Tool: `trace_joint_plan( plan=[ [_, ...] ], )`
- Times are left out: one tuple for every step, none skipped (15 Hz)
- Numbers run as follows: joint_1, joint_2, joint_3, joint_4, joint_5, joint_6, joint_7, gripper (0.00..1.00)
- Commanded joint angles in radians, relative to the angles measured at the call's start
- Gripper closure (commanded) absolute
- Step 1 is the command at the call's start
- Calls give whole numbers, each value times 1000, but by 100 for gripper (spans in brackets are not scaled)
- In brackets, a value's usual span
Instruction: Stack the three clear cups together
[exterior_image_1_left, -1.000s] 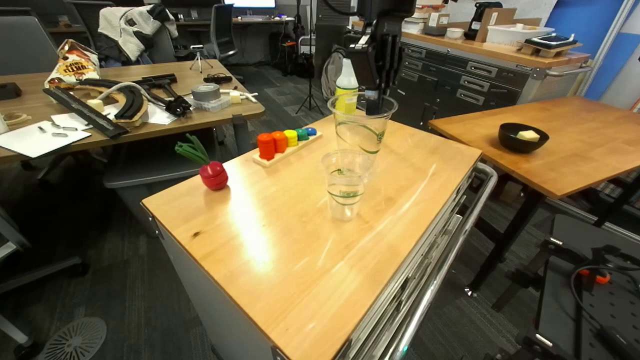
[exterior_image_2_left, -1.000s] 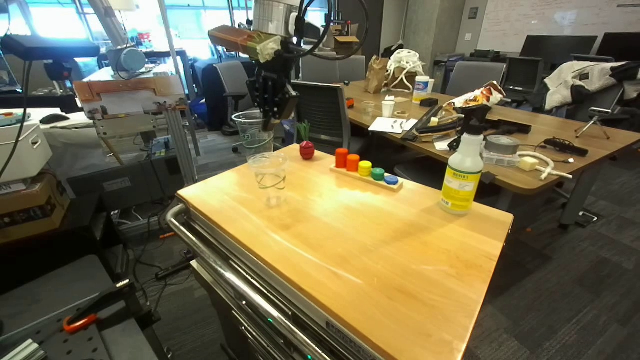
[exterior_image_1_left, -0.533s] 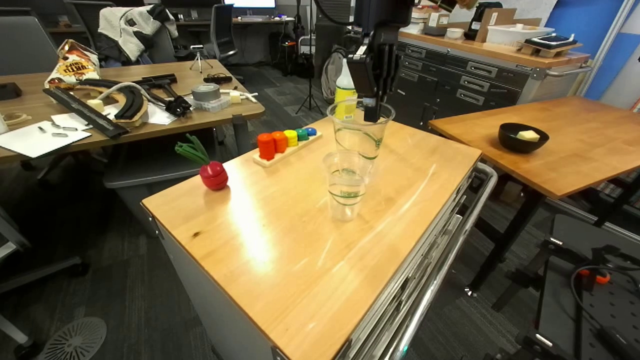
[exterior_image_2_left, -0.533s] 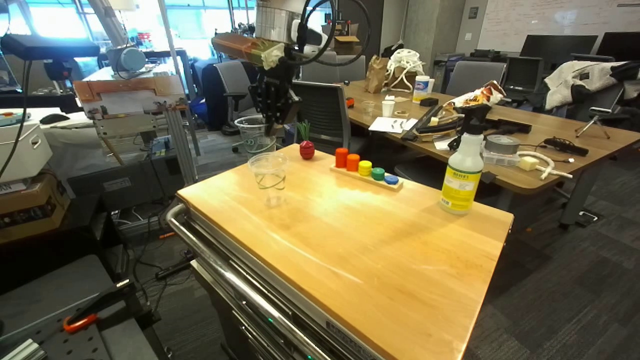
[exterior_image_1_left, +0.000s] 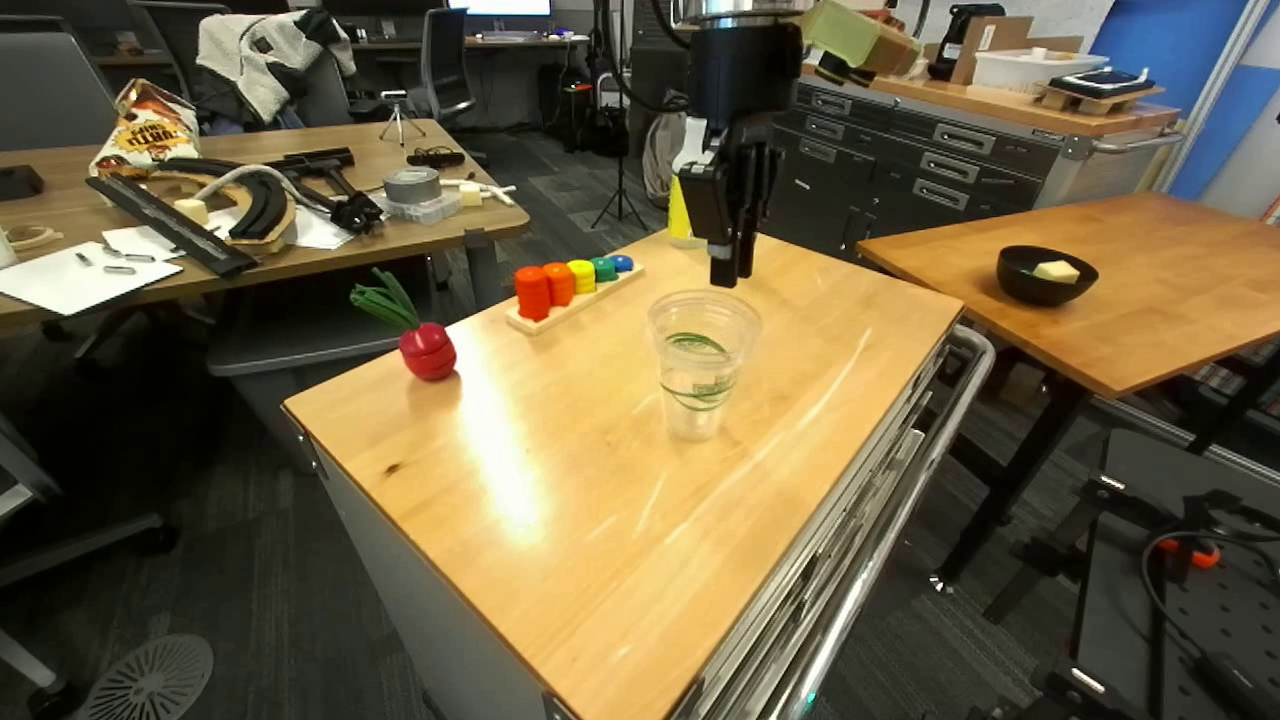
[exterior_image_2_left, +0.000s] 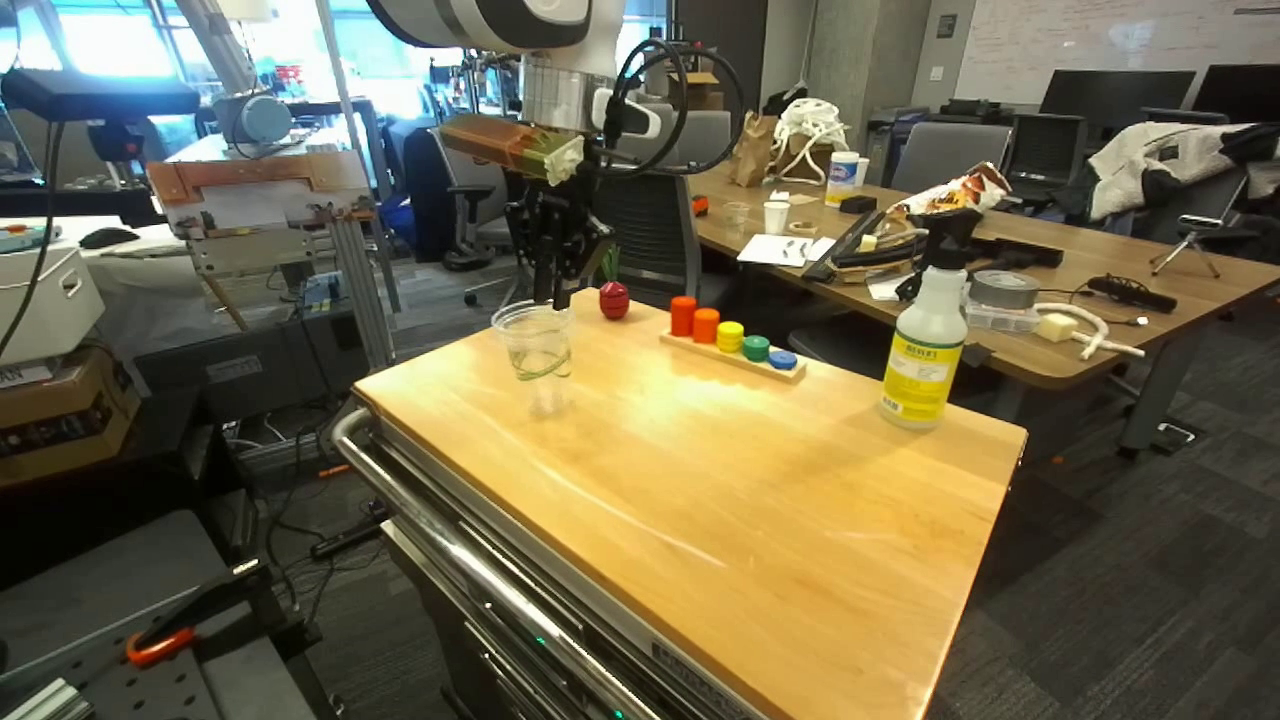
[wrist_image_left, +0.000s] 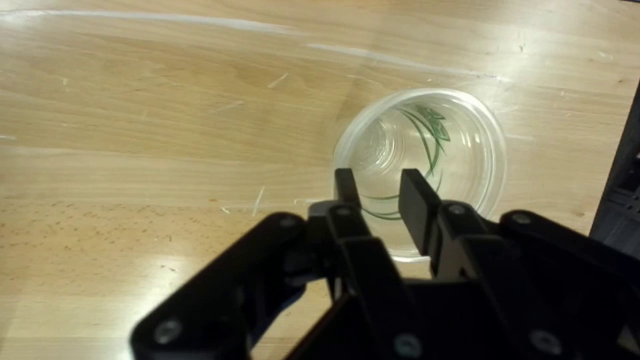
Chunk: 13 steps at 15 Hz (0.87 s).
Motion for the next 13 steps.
trace_joint_plan(
  plan=[
    [5,-36,4,14,-8,-29,-10,38],
    [6,-54,2,14,-15,-57,-1,30],
    [6,-84,-2,13,-26,-95,18,23],
    [8,-117,-7,11,-53,-149,33,16],
    [6,-160,-9,5,-70,-215,34,8],
    [4,-189,-11,12,-85,-294,31,1],
    [2,-231,-11,12,-96,-375,24,0],
    [1,-264,-10,13,-103,-425,16,0],
    [2,-295,-9,21,-107,-484,7,0],
    [3,-317,-7,39,-98,-549,-10,0],
    [4,-337,-9,56,-70,-615,-37,0],
    [2,-291,-8,35,-85,-524,-1,0],
    [3,-318,-8,41,-83,-569,-11,0]
  ],
)
